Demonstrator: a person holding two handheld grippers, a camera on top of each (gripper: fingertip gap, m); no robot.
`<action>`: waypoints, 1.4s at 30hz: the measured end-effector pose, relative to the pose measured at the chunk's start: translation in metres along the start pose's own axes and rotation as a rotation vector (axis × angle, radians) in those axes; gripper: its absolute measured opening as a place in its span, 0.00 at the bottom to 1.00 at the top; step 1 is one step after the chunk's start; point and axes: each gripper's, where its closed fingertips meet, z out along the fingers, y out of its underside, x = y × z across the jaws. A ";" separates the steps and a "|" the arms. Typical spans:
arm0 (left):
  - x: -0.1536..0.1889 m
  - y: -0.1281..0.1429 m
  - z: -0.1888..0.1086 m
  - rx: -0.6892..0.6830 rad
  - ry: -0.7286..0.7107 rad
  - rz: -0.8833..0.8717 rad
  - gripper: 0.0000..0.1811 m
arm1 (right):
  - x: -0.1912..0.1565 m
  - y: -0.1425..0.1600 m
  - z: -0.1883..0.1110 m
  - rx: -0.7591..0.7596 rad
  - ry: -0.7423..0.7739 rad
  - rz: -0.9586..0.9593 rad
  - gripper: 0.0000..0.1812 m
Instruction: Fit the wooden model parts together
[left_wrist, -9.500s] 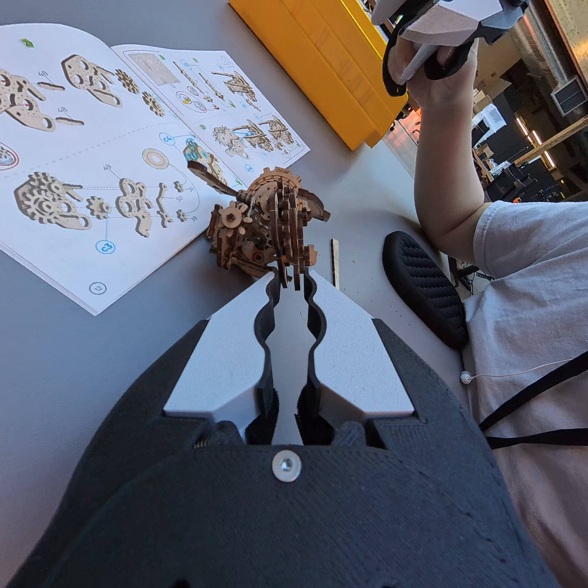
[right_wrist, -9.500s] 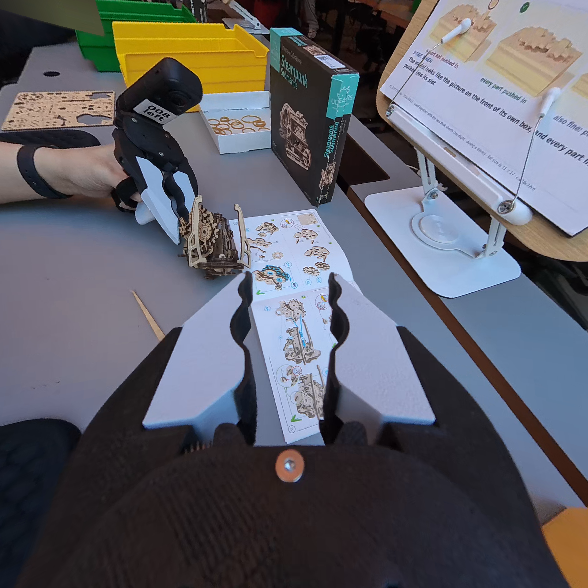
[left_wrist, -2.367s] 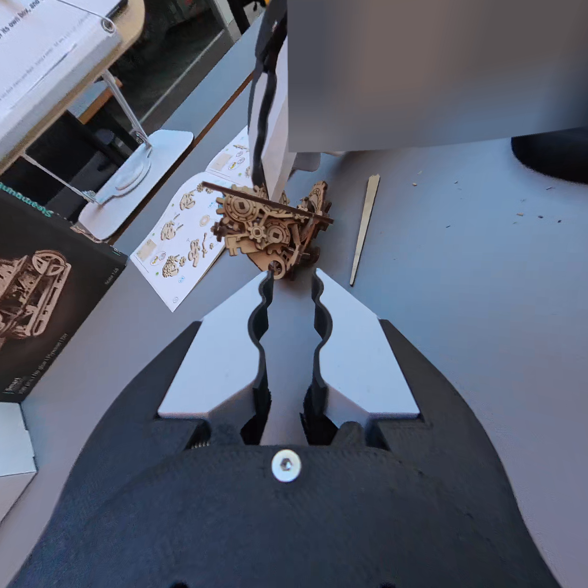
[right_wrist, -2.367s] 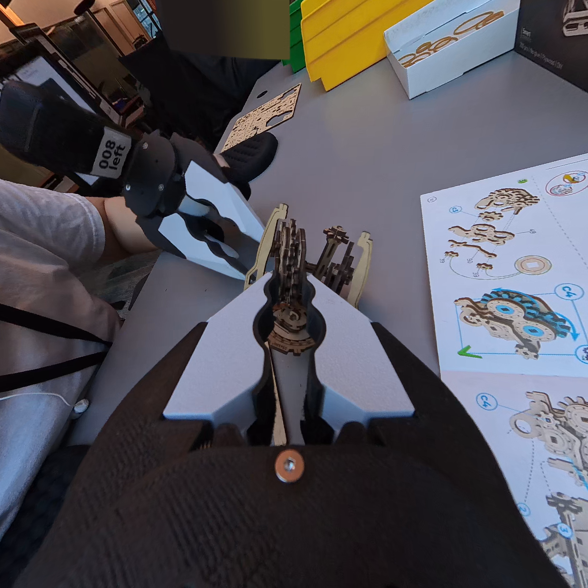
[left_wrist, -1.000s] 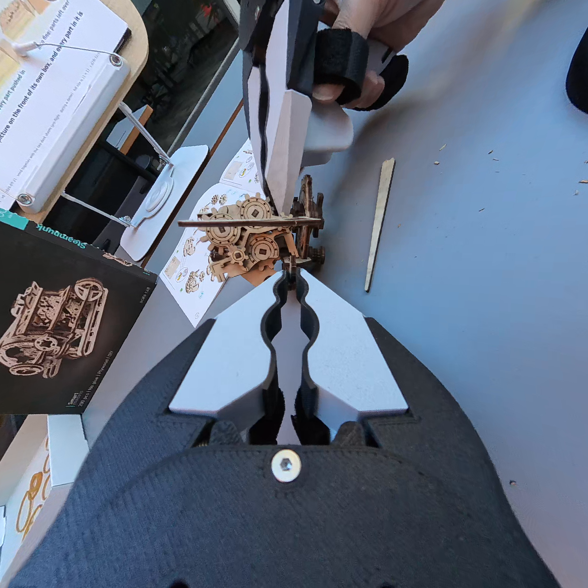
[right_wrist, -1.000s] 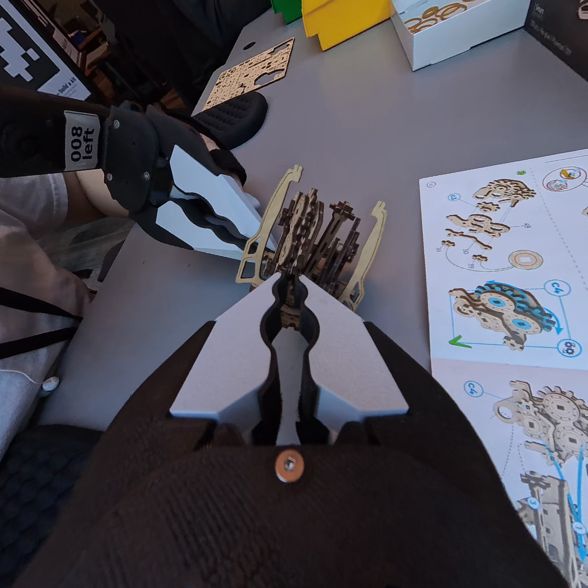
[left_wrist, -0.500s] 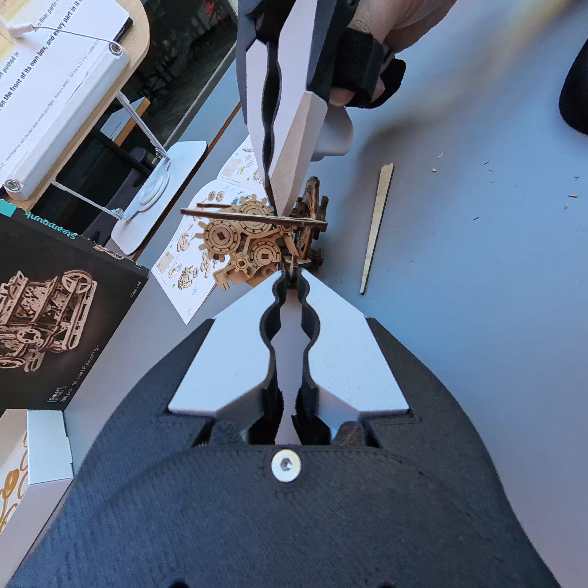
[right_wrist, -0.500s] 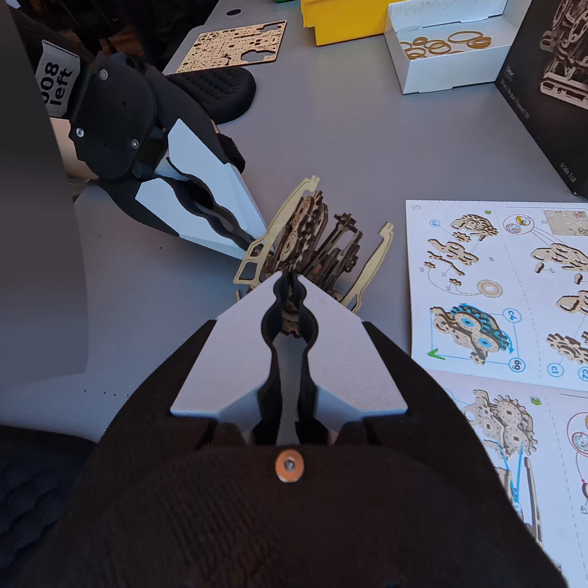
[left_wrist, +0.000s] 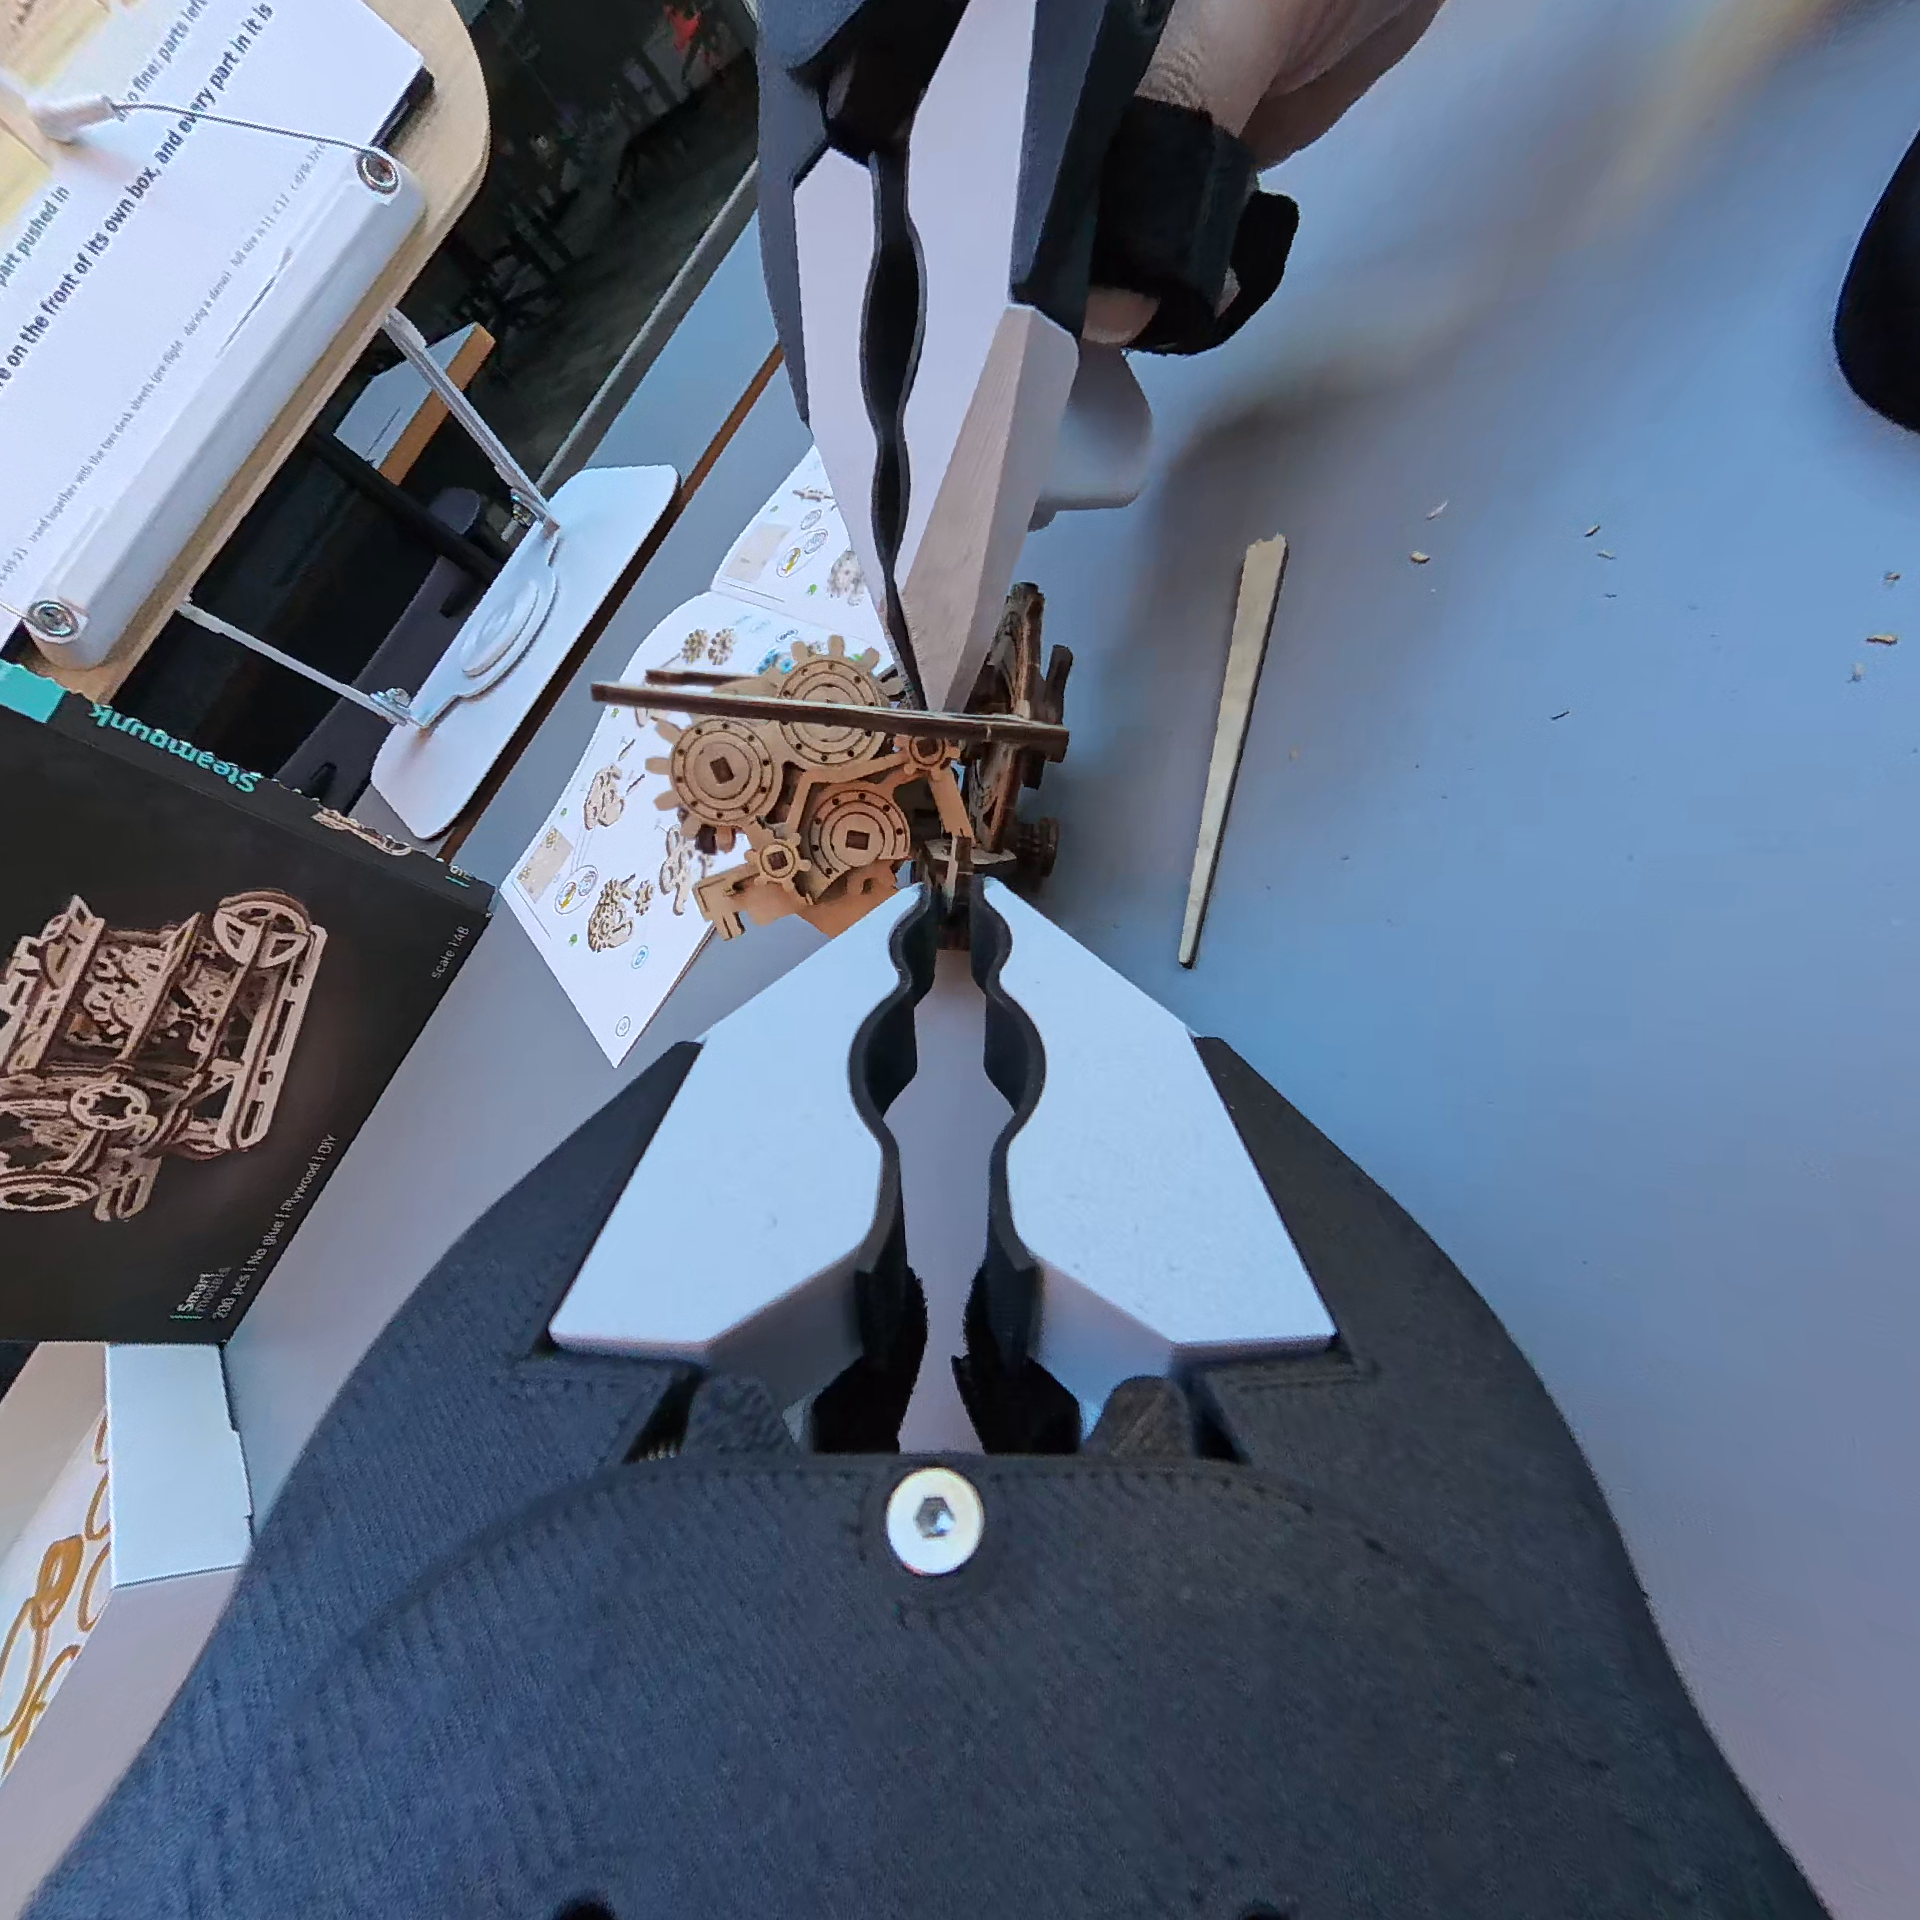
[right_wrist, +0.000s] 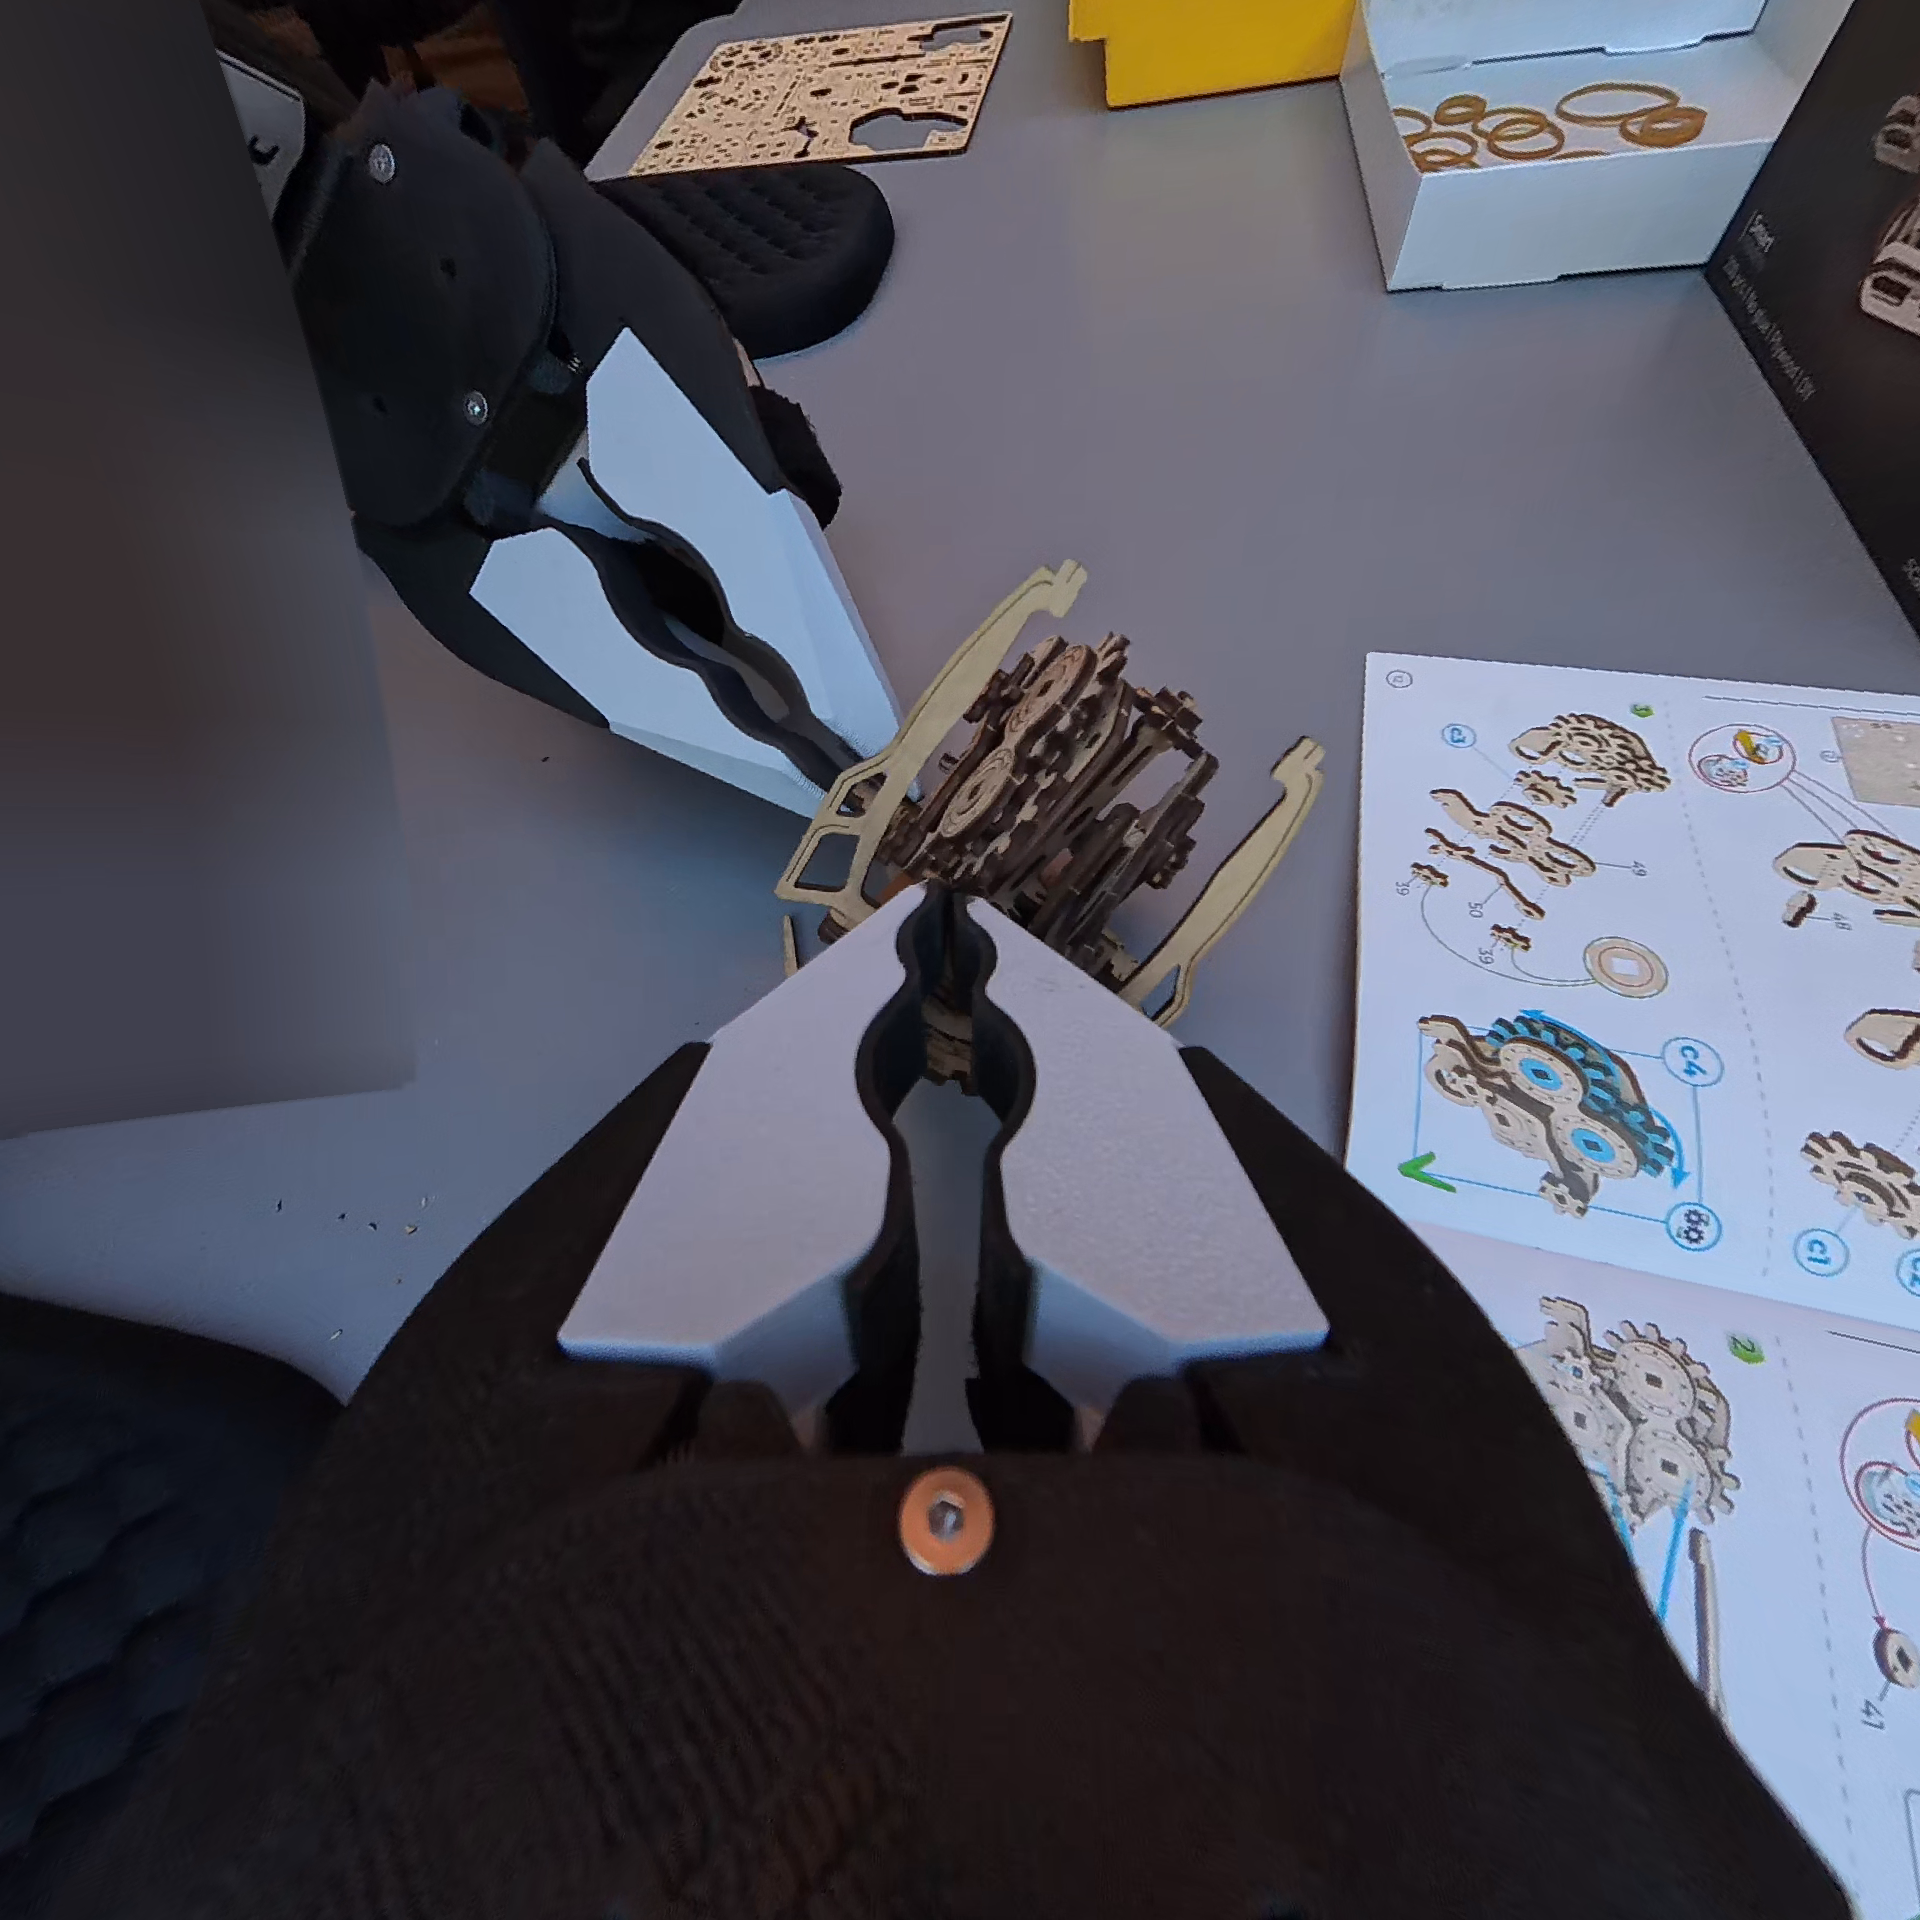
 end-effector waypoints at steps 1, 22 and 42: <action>0.000 0.000 0.000 0.000 0.000 -0.002 0.02 | 0.000 0.000 0.000 0.002 -0.002 0.004 0.00; -0.001 0.002 0.001 -0.008 -0.006 0.001 0.02 | 0.000 0.002 0.002 -0.052 0.083 -0.113 0.00; 0.000 0.000 0.000 0.001 -0.010 0.036 0.02 | 0.002 0.001 -0.009 -0.093 0.052 -0.146 0.05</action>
